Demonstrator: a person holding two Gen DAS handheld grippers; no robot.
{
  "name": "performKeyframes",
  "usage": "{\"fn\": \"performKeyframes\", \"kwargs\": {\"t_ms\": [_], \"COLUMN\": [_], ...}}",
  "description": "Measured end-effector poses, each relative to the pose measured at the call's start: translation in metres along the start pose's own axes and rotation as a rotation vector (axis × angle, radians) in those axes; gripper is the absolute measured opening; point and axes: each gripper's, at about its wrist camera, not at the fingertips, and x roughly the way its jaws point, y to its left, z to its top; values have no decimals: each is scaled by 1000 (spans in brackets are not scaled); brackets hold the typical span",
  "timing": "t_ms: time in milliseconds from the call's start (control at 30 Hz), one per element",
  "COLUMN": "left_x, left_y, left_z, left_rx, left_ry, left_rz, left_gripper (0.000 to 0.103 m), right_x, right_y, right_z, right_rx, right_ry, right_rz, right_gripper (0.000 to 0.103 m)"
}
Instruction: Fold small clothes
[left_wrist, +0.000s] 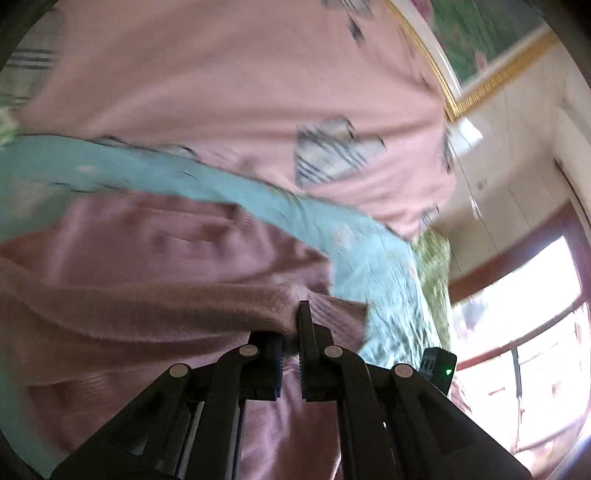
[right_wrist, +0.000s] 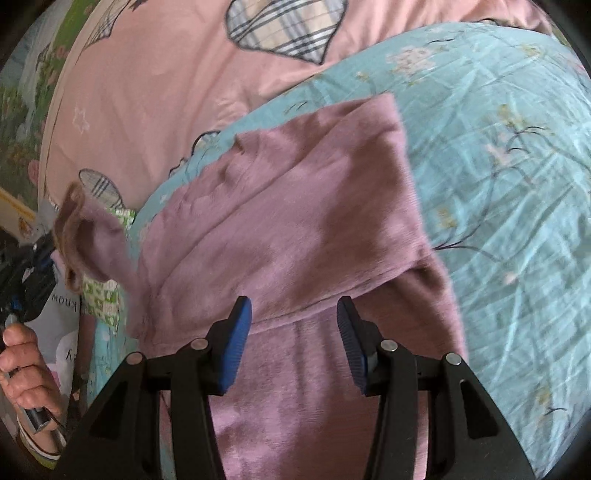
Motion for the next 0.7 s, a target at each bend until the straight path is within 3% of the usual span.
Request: {"fn": "performKeyframes", "kwargs": {"t_ms": [167,300,367,533,667,700], "left_x": [96,139,134,81,24,9], "left_y": [-9,6,11,35,74,91], "left_z": [-11,-34,-44,-67,-85,-90], "left_rx": [23,44,51,54,21,-5], "left_ry": [174,289,299,245,156,126], "left_rz": [-19,54,53,109,269,350], "left_gripper": [5,7,12,37,41,41], "right_x": [-9,-12,-12,-2,11,16], "right_y": [-29,-45,-45,-21,19,31], "right_z": [5,9,12,15,10,6], "right_rx": [63,91,80,-42,-249,-323], "right_ry": [-18,-11,-11,-18,-15,-11], "right_rz": [-59,-72,-67,-67,-76,-93], "right_gripper": [49,49,50,65,72,73]}}
